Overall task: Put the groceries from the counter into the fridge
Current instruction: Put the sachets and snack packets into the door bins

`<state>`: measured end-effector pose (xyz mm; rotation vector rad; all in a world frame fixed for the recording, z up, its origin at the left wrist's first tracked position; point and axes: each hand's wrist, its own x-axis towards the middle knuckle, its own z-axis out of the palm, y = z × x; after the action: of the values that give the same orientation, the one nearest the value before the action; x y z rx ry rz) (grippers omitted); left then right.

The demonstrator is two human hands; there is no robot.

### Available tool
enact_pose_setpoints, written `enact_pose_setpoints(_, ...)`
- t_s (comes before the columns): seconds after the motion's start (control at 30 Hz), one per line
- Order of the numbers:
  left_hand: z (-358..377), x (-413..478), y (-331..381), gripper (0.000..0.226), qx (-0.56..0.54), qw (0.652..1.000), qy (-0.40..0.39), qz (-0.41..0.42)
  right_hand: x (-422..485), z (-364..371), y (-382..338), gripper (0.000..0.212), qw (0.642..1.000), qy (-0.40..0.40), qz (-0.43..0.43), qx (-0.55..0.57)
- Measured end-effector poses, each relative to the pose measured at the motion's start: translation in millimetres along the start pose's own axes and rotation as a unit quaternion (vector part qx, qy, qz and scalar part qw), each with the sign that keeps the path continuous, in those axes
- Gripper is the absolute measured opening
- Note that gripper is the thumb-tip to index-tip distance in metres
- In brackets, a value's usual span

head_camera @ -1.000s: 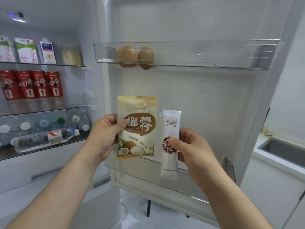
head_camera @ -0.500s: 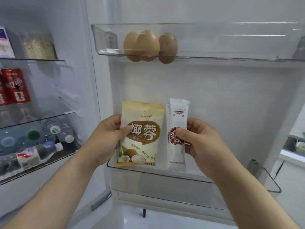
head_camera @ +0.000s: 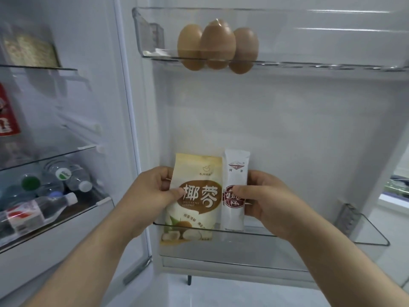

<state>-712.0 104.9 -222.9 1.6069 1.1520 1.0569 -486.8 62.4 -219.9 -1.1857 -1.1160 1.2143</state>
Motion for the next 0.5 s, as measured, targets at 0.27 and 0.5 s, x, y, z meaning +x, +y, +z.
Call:
enact_pose_setpoints(0.27,6.4,-9.0,-2.9,0.028,0.079,0.996,0.019,0.019,-0.9,-0.7,3.2,0.03,0.999,-0.041,0.03,-0.01)
enact_pose_setpoints(0.5,8.0,-8.3,-3.7,0.027,0.136,0.988,0.058,0.037,-0.7,-1.8,2.7,0.031,0.997,-0.062,0.052,-0.019)
